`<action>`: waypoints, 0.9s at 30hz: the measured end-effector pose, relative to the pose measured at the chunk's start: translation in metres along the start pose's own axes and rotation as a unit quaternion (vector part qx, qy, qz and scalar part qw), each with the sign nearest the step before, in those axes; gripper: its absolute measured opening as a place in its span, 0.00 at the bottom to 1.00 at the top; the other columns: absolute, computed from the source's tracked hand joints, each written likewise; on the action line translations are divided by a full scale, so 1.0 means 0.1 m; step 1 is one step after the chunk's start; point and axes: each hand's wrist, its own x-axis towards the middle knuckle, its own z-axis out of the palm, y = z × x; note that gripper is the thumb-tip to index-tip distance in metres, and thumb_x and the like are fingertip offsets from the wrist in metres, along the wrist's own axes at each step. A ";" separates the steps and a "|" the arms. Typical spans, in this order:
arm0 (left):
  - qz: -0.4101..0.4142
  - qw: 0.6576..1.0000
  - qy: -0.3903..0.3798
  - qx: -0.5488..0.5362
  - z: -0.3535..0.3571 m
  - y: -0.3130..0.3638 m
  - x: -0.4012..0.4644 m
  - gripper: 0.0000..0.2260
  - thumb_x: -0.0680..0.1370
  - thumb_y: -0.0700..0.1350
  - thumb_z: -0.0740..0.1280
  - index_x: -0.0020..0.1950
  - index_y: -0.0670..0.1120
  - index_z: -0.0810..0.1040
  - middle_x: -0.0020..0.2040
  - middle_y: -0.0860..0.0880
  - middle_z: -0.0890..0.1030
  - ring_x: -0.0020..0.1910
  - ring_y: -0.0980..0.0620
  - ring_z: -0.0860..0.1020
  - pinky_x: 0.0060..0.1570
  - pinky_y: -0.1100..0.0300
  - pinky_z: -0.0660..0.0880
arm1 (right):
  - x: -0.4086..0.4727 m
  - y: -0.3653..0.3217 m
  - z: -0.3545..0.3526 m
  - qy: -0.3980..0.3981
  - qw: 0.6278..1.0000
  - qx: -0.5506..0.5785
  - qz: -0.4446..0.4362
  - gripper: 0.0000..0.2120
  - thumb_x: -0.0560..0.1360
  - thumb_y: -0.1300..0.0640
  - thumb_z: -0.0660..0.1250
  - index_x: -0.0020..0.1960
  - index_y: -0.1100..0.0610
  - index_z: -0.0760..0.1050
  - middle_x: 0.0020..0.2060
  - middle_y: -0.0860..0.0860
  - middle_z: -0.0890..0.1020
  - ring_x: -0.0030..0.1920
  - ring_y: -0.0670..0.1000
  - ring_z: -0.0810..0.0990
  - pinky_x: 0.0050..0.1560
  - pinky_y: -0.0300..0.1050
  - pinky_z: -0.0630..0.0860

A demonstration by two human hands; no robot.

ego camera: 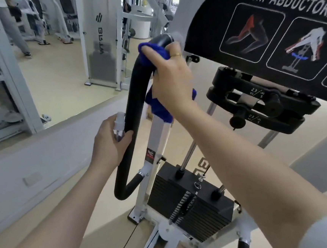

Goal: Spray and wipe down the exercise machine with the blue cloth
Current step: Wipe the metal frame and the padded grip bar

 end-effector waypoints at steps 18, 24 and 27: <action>0.047 0.977 -0.033 0.208 0.00 -0.72 -0.61 0.24 0.77 0.45 0.65 0.71 0.57 0.63 0.54 0.48 0.74 0.40 0.46 0.75 0.45 0.54 0.71 | -1.57 -0.19 0.57 -0.349 0.935 0.022 -0.063 0.25 0.74 0.63 0.63 0.69 0.52 0.64 0.50 0.56 0.71 0.39 0.60 0.75 0.36 0.49 0.74; 0.021 0.957 -0.020 0.289 0.23 -1.00 -0.53 0.20 0.77 0.43 0.60 0.68 0.56 0.61 0.50 0.45 0.77 0.41 0.42 0.78 0.40 0.49 0.75 | -2.18 0.14 0.59 -0.493 0.870 -0.002 0.018 0.26 0.77 0.58 0.59 0.72 0.46 0.56 0.61 0.55 0.68 0.44 0.56 0.77 0.44 0.48 0.77; 0.019 0.961 0.005 0.276 0.31 -1.10 -0.48 0.17 0.79 0.44 0.59 0.67 0.52 0.62 0.53 0.44 0.77 0.42 0.40 0.78 0.39 0.49 0.75 | -2.30 0.36 0.57 -0.514 0.856 -0.021 0.049 0.23 0.79 0.56 0.55 0.73 0.47 0.57 0.62 0.54 0.68 0.40 0.52 0.71 0.40 0.43 0.70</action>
